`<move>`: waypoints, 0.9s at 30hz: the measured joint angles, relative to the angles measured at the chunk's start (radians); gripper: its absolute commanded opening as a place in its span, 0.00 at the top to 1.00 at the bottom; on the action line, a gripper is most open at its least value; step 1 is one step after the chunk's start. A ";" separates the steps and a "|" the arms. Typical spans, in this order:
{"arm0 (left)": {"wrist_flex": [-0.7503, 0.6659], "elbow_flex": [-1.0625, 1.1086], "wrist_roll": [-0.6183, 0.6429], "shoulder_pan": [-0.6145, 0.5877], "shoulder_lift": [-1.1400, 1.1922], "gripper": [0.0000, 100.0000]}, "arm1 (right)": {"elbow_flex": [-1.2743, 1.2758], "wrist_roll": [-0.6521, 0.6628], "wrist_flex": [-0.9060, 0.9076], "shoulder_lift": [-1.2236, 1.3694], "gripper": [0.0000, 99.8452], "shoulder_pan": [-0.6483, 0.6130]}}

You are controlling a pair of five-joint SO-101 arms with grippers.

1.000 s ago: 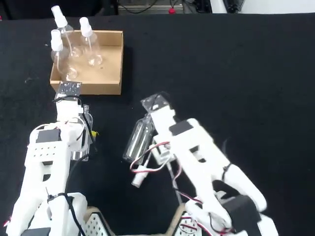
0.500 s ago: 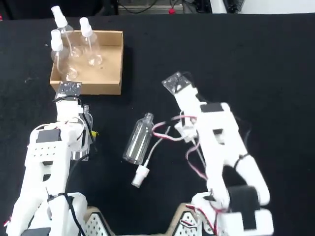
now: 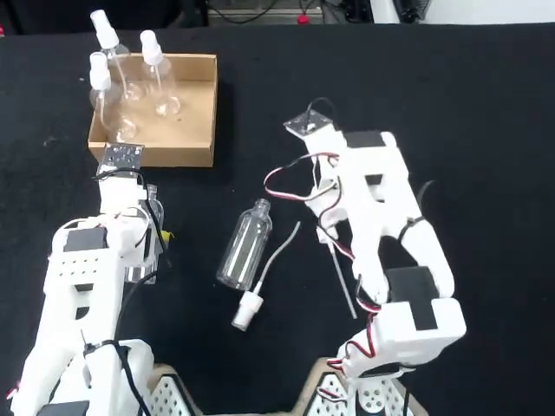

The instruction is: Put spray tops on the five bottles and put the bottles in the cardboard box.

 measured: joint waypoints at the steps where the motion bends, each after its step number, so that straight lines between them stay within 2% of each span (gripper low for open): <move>1: 0.000 0.000 0.000 0.000 0.000 0.81 | -0.008 0.000 0.003 0.000 0.78 0.000; 4: 0.000 0.000 0.000 0.000 0.000 0.81 | -0.009 -0.011 0.018 0.000 0.74 0.000; 10: 0.000 0.000 0.000 0.000 0.000 0.81 | 0.031 -0.101 0.018 0.000 0.73 -0.003; 15: 0.000 0.000 0.000 0.000 0.000 0.81 | 0.061 -0.192 0.017 0.002 0.79 -0.057; 25: 0.000 0.000 0.000 0.000 0.000 0.81 | 0.227 -0.247 -0.167 0.002 0.79 -0.066; 27: 0.000 0.000 0.000 0.000 0.000 0.81 | 0.238 -0.249 -0.195 0.002 0.82 -0.066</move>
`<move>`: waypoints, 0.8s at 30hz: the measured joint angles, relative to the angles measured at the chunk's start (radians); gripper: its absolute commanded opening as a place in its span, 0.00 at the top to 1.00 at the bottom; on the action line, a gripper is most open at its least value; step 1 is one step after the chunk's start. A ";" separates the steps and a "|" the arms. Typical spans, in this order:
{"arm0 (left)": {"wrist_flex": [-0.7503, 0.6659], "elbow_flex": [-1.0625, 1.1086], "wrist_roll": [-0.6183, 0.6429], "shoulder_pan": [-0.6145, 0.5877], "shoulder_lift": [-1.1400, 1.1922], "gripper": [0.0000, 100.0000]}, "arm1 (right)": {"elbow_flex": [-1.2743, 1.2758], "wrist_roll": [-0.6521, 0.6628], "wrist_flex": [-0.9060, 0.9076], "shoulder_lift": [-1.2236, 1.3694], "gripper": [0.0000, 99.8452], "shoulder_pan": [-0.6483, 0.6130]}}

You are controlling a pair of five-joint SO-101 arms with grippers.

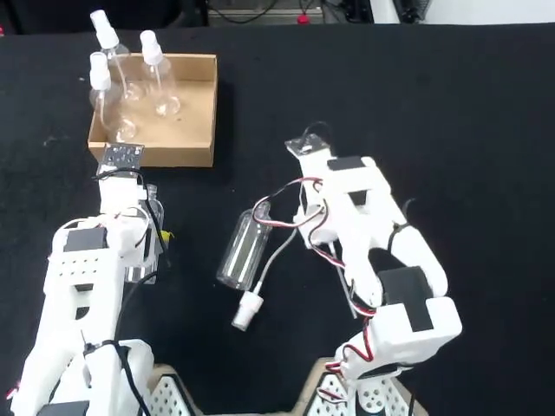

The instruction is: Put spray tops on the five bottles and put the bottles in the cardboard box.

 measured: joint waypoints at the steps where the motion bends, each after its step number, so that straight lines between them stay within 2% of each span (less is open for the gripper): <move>1: 0.000 0.000 0.000 0.000 0.000 0.81 | 0.000 0.000 -0.009 0.000 0.84 0.000; 12: 0.000 0.000 0.000 0.000 0.000 0.81 | 0.000 -0.061 -0.035 0.000 0.86 0.023; 17: 0.000 0.000 0.000 0.000 0.000 0.81 | 0.000 -0.114 -0.035 0.000 0.76 0.023; 24: 0.000 0.000 0.000 0.000 0.000 0.81 | -0.002 -0.147 0.005 0.000 0.79 -0.008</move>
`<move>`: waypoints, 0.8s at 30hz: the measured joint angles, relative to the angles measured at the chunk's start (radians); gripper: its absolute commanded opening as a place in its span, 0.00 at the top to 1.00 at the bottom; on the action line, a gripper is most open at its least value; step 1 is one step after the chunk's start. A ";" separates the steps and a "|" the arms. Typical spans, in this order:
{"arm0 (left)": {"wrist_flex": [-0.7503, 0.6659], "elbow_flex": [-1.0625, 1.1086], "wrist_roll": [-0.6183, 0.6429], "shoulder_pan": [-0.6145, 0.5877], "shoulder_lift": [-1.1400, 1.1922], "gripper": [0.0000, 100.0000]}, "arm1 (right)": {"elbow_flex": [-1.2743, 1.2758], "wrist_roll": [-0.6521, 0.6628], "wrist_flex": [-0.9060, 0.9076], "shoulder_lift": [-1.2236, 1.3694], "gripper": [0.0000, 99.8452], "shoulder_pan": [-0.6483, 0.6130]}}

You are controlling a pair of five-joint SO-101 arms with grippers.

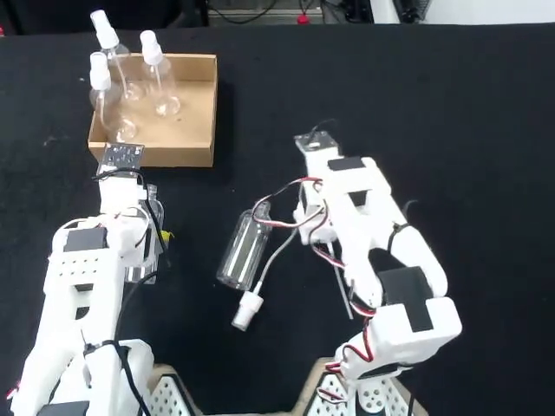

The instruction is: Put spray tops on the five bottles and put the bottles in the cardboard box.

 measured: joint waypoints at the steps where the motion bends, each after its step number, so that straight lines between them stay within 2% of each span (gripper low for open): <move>1: 0.000 0.000 0.000 0.000 0.000 0.81 | -0.011 -0.011 0.009 0.000 0.80 0.000; 13: 0.000 0.000 0.000 0.000 0.000 0.81 | 0.005 -0.034 -0.051 0.000 0.83 -0.003; 19: 0.000 0.000 0.000 0.000 0.000 0.81 | 0.034 -0.034 -0.095 -0.002 0.99 0.021; 24: 0.000 0.000 0.000 0.000 0.000 0.81 | 0.035 -0.034 -0.100 -0.003 0.98 0.055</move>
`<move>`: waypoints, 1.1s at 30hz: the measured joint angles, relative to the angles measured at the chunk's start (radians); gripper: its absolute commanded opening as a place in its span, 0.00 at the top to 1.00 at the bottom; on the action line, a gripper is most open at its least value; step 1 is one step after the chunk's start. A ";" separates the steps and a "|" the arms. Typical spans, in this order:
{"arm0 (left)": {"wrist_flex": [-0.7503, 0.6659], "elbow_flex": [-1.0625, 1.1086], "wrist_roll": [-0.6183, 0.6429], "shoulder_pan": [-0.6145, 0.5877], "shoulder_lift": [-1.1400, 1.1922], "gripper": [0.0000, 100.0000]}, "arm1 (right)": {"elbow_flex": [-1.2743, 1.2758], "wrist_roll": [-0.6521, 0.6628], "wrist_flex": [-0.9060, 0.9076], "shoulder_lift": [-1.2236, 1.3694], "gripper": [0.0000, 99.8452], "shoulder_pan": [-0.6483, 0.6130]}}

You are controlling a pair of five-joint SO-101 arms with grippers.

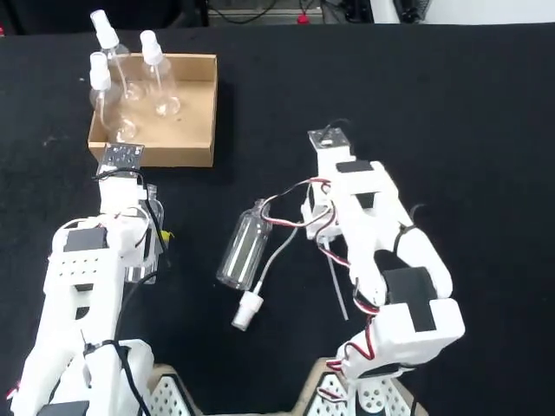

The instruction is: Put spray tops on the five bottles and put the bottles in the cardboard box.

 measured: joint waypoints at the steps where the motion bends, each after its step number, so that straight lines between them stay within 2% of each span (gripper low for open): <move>1: 0.000 0.000 0.000 0.000 0.000 0.81 | 0.000 0.000 0.014 -0.002 0.98 0.005; 9: 0.000 0.000 0.000 0.000 0.000 0.81 | -0.245 0.023 0.339 -0.325 0.98 0.012; 12: 0.000 0.000 0.000 0.000 0.000 0.81 | -0.353 0.020 0.391 -0.480 0.98 0.012; 16: 0.000 0.000 0.015 0.002 -0.048 0.81 | -0.436 -0.061 0.397 -0.560 0.98 0.012; 19: 0.000 0.031 0.038 0.046 -0.141 0.81 | -0.480 -0.138 0.365 -0.563 0.98 0.012; 24: 0.000 0.137 0.049 0.160 -0.370 0.81 | -0.502 -0.292 0.267 -0.563 0.98 0.012; 29: -0.009 0.233 0.066 0.209 -0.605 0.81 | -0.502 -0.462 0.209 -0.563 0.98 0.012; 33: -0.009 0.324 0.095 0.235 -0.779 0.81 | -0.502 -0.508 0.183 -0.600 0.98 -0.044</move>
